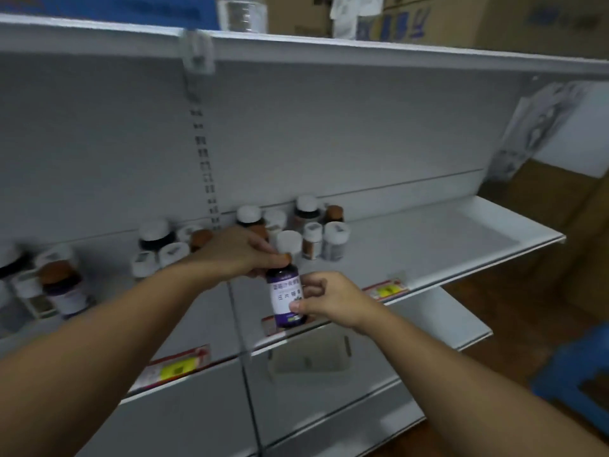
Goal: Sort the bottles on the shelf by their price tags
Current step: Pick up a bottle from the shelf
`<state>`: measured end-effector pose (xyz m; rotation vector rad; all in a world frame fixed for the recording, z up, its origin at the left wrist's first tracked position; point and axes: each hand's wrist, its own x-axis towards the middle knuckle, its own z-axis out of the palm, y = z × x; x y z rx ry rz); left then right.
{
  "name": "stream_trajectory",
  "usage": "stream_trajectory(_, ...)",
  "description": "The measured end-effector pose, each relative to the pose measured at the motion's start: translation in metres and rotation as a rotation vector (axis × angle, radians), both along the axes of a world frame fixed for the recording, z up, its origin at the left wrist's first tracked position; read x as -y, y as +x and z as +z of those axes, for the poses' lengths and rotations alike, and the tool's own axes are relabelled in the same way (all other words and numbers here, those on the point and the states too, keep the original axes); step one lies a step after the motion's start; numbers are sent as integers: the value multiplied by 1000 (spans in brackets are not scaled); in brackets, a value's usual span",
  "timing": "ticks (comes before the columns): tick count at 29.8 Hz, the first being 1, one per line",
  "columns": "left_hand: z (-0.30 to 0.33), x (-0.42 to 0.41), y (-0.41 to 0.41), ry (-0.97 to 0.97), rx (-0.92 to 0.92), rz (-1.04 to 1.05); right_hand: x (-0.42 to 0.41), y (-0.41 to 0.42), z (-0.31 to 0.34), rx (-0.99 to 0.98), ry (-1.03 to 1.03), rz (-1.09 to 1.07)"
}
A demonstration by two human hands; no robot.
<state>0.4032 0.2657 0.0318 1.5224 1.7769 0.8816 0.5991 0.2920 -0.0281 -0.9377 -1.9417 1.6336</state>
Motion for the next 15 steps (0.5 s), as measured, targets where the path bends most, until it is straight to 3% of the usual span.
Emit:
stream_trajectory(6,0,-69,113,100,-292,93,-85,80,4,282,358,-137)
stream_trajectory(8,-2,-85,133,107,-292,77,-107,92,-1,355,473,-214)
stream_trajectory(15,-24,-116,149,79,-363,50,-139,100,-31,420,475,-218)
